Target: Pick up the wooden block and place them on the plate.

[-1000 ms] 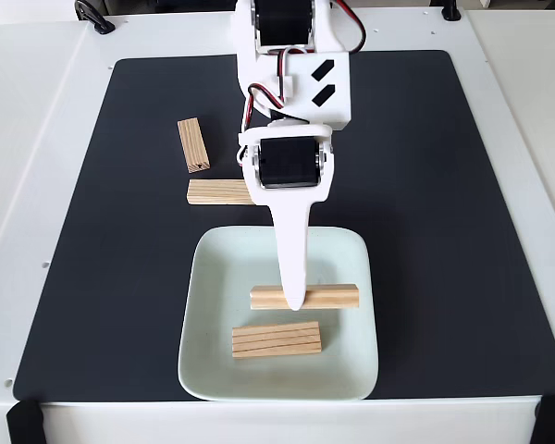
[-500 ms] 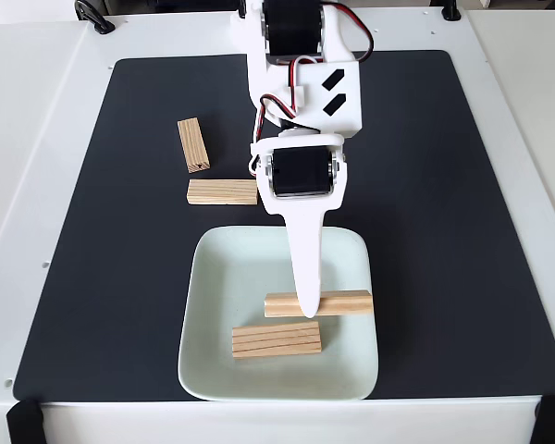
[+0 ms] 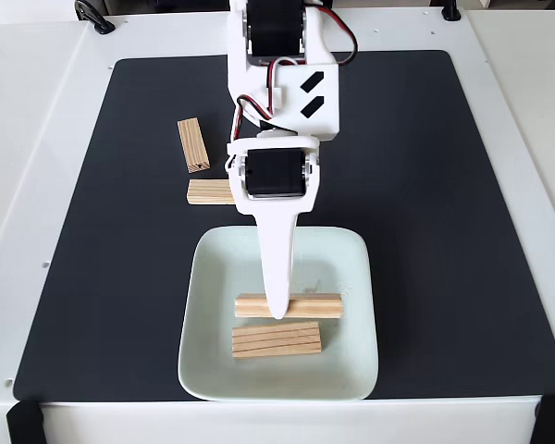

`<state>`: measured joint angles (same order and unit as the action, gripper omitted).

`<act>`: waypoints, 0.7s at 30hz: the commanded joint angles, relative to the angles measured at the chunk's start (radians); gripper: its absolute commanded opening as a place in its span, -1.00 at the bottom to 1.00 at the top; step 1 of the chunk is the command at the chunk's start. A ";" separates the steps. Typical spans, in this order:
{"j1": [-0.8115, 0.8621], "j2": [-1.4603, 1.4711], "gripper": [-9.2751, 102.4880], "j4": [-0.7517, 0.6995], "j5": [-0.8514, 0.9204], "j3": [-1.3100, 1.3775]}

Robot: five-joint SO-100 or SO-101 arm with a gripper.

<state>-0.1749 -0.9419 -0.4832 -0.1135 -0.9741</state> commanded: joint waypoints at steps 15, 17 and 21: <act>0.054 -0.018 -0.83 0.018 -0.002 0.052; 0.054 -0.018 -0.83 0.018 -0.002 0.052; 0.054 -0.018 -0.82 0.018 0.002 0.052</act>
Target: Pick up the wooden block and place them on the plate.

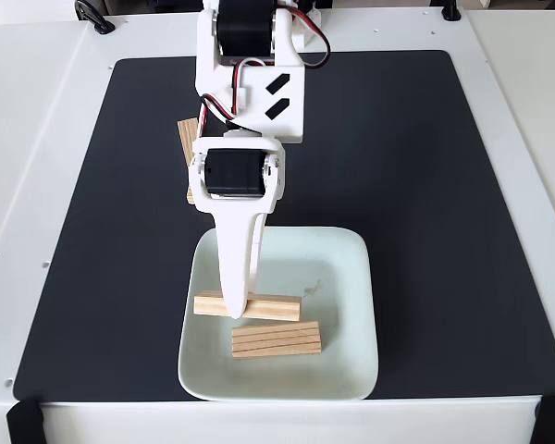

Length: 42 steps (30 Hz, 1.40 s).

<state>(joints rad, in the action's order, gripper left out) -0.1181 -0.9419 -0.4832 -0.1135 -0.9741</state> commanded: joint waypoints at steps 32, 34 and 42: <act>-0.018 -0.032 -0.82 0.017 -0.002 0.035; -0.018 -0.034 -0.84 0.008 -0.002 0.034; -0.018 -0.060 -0.84 -0.029 -0.002 0.032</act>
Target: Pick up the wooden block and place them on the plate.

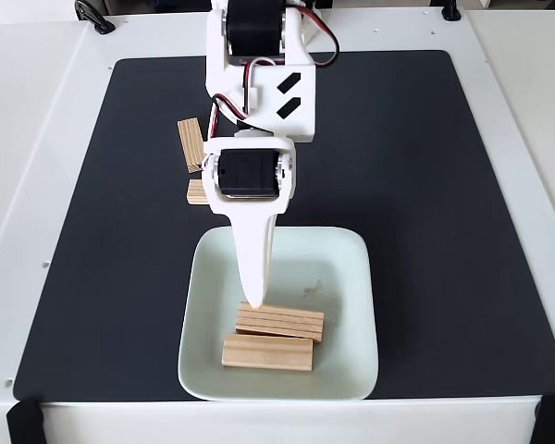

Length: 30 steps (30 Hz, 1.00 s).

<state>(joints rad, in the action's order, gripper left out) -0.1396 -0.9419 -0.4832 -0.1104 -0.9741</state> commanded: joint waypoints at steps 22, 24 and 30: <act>0.077 -0.896 -0.84 -0.170 0.153 -1.048; 0.114 -0.965 -0.84 -0.097 0.173 -1.158; 0.206 -1.031 -0.84 -0.038 0.264 -1.293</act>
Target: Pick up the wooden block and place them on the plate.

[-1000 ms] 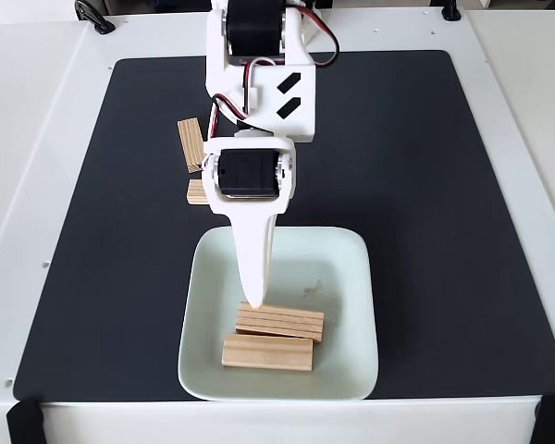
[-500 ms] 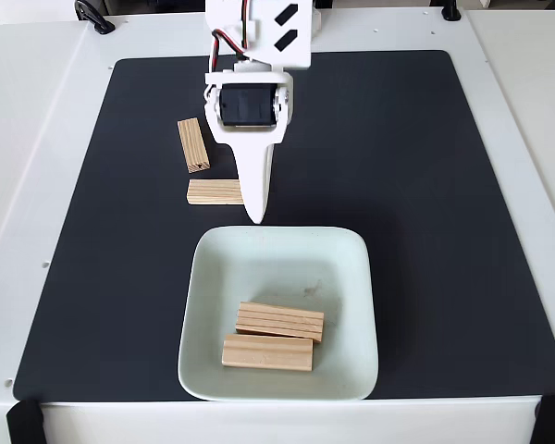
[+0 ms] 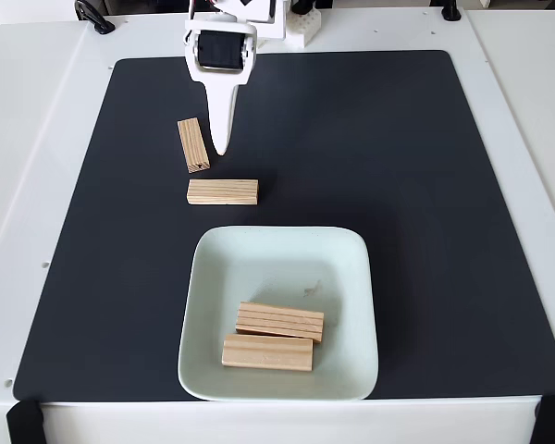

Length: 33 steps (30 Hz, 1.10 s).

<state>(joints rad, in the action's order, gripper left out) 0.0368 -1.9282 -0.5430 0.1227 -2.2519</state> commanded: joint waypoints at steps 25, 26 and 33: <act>0.029 0.653 -0.83 -0.709 0.044 1.005; 0.029 0.657 -0.83 -0.713 0.044 1.003; 0.028 0.664 -0.63 -0.715 0.080 0.994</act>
<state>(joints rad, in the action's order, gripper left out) 0.0598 -1.2563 -1.2487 0.1718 -1.2947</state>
